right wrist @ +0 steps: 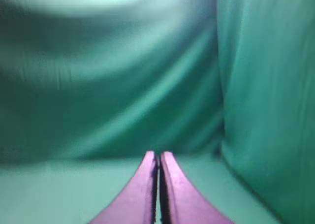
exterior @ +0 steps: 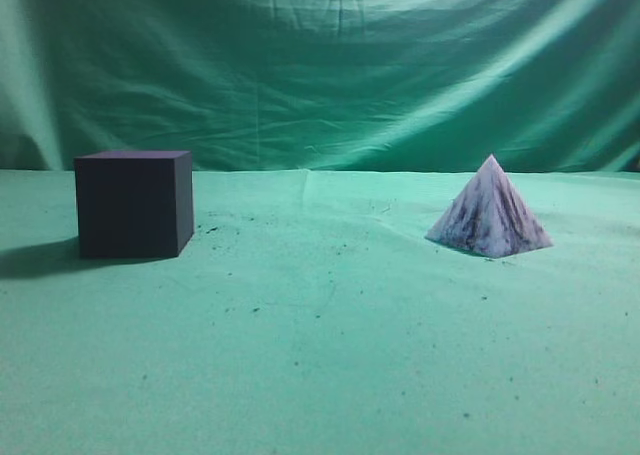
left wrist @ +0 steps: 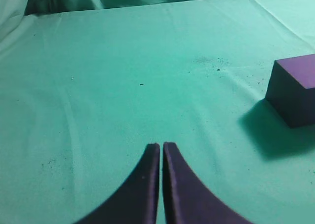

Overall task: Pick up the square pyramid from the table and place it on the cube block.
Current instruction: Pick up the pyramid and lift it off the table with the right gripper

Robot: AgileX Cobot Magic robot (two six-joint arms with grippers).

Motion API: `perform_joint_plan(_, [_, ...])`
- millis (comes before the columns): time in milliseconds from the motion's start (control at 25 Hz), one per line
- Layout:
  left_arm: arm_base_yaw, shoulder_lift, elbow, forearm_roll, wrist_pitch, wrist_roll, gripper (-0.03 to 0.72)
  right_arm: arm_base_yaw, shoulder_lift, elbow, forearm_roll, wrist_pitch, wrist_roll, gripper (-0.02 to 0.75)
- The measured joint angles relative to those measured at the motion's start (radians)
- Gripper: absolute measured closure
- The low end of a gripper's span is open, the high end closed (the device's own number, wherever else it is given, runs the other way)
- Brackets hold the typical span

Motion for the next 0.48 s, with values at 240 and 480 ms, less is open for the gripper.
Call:
perform_joint_plan(240, [0.000,0.000,0.000,0.000,0.000,0.000,0.688,0.000,0.015,-0.155,-0.211,0.063,0.061,0.738])
perform_joint_plan(480, [0.000,0.000,0.000,0.000,0.000,0.000,0.688,0.014,0.230,-0.479,-0.225,0.567,0.094,0.738])
